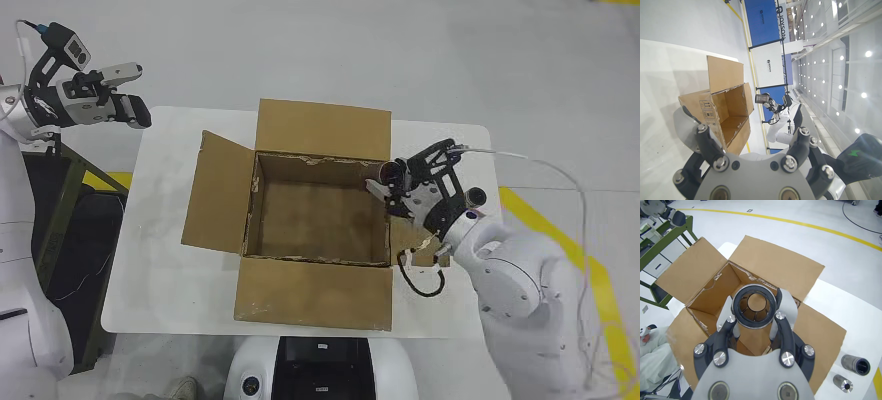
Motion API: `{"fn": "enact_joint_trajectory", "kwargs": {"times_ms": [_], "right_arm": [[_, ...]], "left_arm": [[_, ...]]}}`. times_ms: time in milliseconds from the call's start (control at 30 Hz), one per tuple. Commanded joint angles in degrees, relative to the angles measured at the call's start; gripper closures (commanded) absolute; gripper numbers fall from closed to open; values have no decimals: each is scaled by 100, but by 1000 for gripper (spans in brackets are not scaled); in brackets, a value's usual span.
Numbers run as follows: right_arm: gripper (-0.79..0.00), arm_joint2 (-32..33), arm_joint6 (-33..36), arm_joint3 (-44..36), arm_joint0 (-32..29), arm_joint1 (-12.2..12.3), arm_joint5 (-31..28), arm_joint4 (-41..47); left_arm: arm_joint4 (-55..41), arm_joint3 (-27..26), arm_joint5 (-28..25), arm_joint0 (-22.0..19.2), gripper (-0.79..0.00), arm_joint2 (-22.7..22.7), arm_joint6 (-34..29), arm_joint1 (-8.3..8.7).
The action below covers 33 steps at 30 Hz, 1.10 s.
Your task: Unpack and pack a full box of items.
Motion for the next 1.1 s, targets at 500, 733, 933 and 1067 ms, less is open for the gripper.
{"fn": "enact_joint_trajectory", "kwargs": {"times_ms": [500, 733, 933, 1067], "right_arm": [[0, 2110, -727, -175, -1659, 156, 570, 416], [0, 2723, -916, -92, -2162, 180, 760, 537], [0, 2719, -940, 95, -2369, 195, 823, 393], [0, 2634, -918, 302, -2415, 218, 754, 103]], "left_arm": [[0, 0, 0, 0, -785, 0, 0, 0], [0, 0, 0, 0, -785, 0, 0, 0], [0, 0, 0, 0, -785, 0, 0, 0], [0, 0, 0, 0, -785, 0, 0, 0]]}}
